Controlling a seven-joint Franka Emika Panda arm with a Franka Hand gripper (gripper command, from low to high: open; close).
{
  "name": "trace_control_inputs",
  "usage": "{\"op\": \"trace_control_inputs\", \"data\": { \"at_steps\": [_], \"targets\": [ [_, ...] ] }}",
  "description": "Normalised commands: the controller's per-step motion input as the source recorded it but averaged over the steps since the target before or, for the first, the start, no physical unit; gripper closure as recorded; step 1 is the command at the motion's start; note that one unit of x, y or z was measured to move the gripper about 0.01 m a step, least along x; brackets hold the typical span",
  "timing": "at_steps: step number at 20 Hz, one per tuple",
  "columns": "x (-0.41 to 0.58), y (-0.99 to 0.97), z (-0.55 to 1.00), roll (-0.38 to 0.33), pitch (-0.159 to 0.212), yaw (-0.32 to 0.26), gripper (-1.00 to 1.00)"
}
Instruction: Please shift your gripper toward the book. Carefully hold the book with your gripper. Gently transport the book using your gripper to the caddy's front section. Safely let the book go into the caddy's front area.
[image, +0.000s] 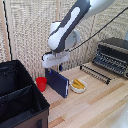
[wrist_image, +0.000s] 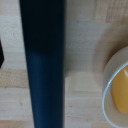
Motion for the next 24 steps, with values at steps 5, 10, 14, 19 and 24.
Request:
{"op": "trace_control_inputs", "data": {
  "at_steps": [5, 10, 14, 19, 24],
  "targets": [
    [0.131, 0.19, -0.17, -0.023, 0.042, -0.090, -1.00],
    [0.106, 0.08, -0.14, -0.020, 0.059, -0.010, 1.00],
    [0.134, 0.09, -0.06, -0.021, 0.052, 0.000, 1.00],
    [0.170, 0.09, -0.02, -0.023, 0.049, 0.004, 1.00],
    [0.057, 0.13, 0.00, -0.020, 0.020, 0.000, 1.00]
  ]
}}
